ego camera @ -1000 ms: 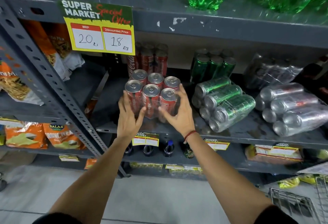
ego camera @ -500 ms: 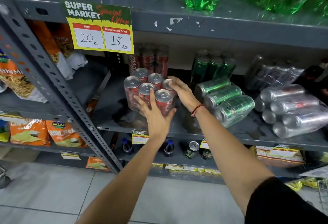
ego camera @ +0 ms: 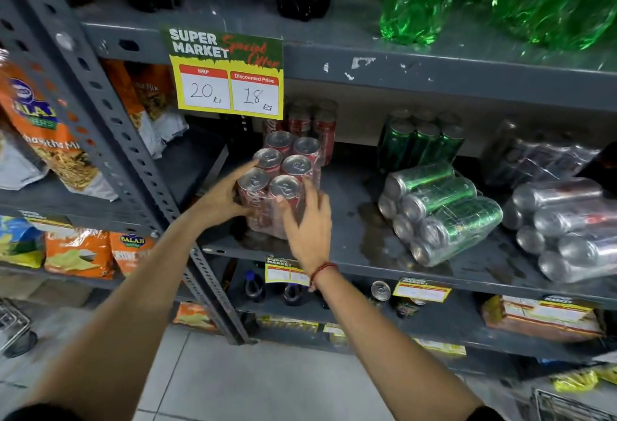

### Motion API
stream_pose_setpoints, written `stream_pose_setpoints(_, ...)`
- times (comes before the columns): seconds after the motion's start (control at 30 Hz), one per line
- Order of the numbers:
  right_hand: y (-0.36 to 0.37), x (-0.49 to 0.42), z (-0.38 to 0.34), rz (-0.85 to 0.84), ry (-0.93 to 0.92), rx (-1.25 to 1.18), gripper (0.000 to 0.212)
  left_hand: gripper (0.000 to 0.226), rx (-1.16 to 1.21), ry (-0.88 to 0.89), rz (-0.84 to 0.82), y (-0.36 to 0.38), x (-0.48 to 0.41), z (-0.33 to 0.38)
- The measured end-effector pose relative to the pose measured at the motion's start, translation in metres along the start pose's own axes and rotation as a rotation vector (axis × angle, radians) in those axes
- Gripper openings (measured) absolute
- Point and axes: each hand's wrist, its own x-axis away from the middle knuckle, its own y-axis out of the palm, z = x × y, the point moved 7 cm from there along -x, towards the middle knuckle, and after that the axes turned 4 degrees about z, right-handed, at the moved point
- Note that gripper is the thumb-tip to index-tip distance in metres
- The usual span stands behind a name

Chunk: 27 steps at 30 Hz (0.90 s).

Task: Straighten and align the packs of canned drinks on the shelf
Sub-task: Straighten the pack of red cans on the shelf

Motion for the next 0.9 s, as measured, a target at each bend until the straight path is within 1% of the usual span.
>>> stream_pose_setpoints(0.07,-0.009,-0.019,0.006,-0.053,-0.021,-0.095,0.076,0.086,0.129,-0.007,0.122,0.007,0.016,0.008)
stream_pose_setpoints(0.1,-0.011,-0.032,0.007,-0.089,-0.022,-0.138,0.078,0.082,0.195,-0.001,0.203,0.012,0.024,0.012)
stream_pose_setpoints(0.13,-0.011,-0.046,0.006,-0.125,-0.008,-0.17,0.078,0.081,0.237,-0.031,0.309,0.02,0.033,0.016)
stream_pose_setpoints(0.2,-0.008,-0.078,0.005,-0.173,0.039,-0.169,0.079,0.082,0.225,-0.17,0.542,0.038,0.048,0.021)
stream_pose_setpoints(0.23,-0.006,-0.093,0.004,-0.191,0.047,-0.136,0.081,0.083,0.208,-0.245,0.598,0.051,0.051,0.027)
stream_pose_setpoints(0.3,0.002,-0.115,0.007,-0.274,0.066,-0.066,0.084,0.089,0.253,-0.347,0.605,0.078,0.048,0.04)
stream_pose_setpoints(0.37,0.01,-0.125,0.014,-0.401,0.124,-0.046,0.083,0.099,0.26,-0.386,0.605,0.092,0.041,0.045)
stream_pose_setpoints(0.4,0.01,-0.127,0.016,-0.432,0.14,-0.051,0.08,0.102,0.232,-0.388,0.61,0.092,0.038,0.042)
stream_pose_setpoints(0.5,0.002,-0.124,0.018,-0.395,0.138,-0.055,0.076,0.098,0.129,-0.324,0.623,0.078,0.037,0.031)
stream_pose_setpoints(0.53,-0.003,-0.12,0.019,-0.36,0.133,-0.049,0.076,0.096,0.089,-0.293,0.612,0.069,0.036,0.027)
stream_pose_setpoints(0.6,-0.013,-0.106,0.02,-0.255,0.128,-0.022,0.074,0.096,0.005,-0.236,0.522,0.048,0.029,0.016)
stream_pose_setpoints(0.63,-0.016,-0.095,0.02,-0.189,0.127,-0.01,0.072,0.096,-0.012,-0.214,0.443,0.037,0.024,0.012)
stream_pose_setpoints(0.77,-0.021,-0.045,0.007,0.101,0.166,0.128,0.074,0.09,0.091,-0.158,0.043,0.011,0.007,0.002)
stream_pose_setpoints(0.83,-0.018,-0.027,0.003,0.158,0.186,0.213,0.077,0.085,0.061,-0.16,-0.081,0.002,0.0,0.004)
stream_pose_setpoints(0.9,-0.015,-0.018,0.002,0.165,0.192,0.267,0.079,0.084,0.035,-0.163,-0.131,-0.007,-0.007,0.008)
